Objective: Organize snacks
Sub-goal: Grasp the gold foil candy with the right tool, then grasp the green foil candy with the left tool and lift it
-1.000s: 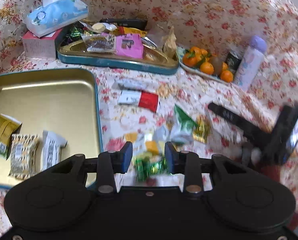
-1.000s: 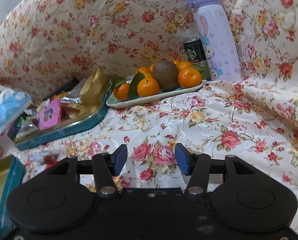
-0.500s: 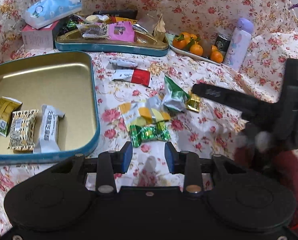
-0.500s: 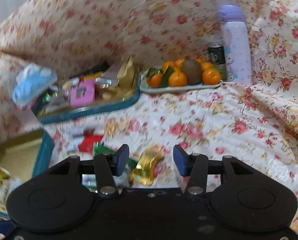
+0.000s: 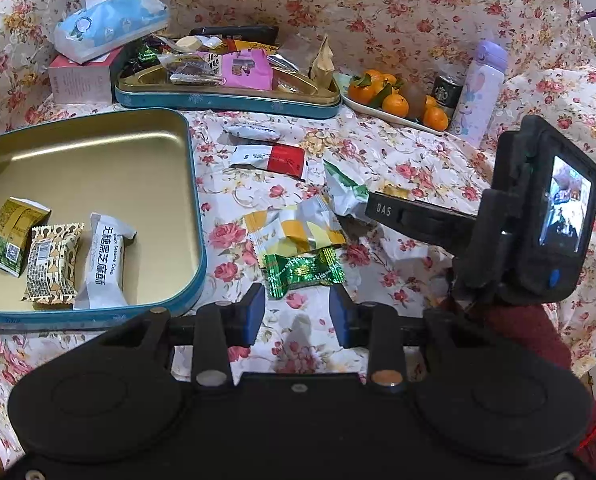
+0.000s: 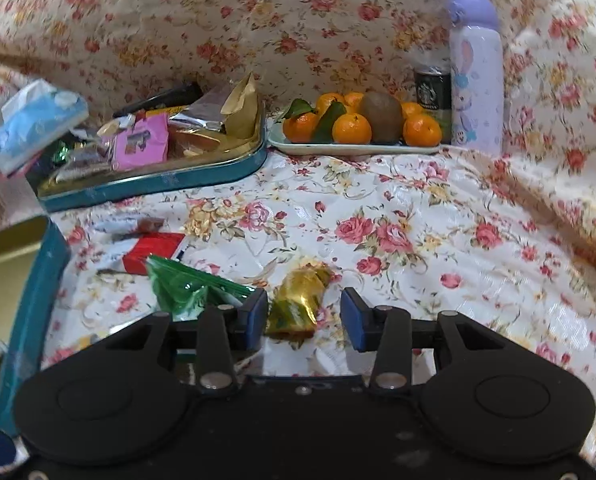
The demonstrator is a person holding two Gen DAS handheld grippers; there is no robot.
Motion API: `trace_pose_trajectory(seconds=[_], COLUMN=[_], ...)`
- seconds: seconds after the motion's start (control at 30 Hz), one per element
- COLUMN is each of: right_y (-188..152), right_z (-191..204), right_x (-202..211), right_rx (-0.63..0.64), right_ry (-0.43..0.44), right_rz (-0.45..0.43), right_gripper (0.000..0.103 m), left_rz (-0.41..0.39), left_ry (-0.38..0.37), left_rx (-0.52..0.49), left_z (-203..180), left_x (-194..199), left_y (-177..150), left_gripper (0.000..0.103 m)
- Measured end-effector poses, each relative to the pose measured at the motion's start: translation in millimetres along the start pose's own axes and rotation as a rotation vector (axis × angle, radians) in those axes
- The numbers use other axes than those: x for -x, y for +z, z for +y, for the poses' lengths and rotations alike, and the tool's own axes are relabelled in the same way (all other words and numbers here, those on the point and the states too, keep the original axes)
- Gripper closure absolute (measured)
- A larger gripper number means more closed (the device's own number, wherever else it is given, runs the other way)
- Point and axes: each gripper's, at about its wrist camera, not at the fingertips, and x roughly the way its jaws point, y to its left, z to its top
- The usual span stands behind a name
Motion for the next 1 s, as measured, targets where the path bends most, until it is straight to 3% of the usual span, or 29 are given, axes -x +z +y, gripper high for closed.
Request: trace_pose_trajectory(seconds=[0.1, 0.2, 0.47, 0.83, 1.0], right_y=[1.4, 2.1, -1.6, -1.0, -3.5], right_z=[-5.3, -12.8, -38.2, -60.2, -58.3], right_x=[-0.2, -1.6, 3.6, -2.0, -5.6], right_rx=[-0.015, -0.046, -0.092, -0.115, -0.075], right_ry=[0.004, -0.006, 0.019, 0.006, 0.002], right_rz=[-0.003, -0.013, -0.048, -0.062, -0.084], right_gripper=[0.061, 0.079, 0.08, 0.08, 0.08], left_rz=[0.004, 0.012, -0.013, 0.011, 0.025], left_ry=[0.005, 0.008, 0.059, 0.104, 0.12], left_rx=[-0.004, -0.005, -0.057, -0.305, -0.363], left_z=[-0.8, -1.4, -7.6, -32.1, -35.3], left_x=[-3.1, -6.1, -11.2, -36.2, -45.7], left_y=[-0.1, -0.9, -1.7, -12.1, -14.4], left_gripper=[0.06, 0.06, 0.06, 0.06, 0.06])
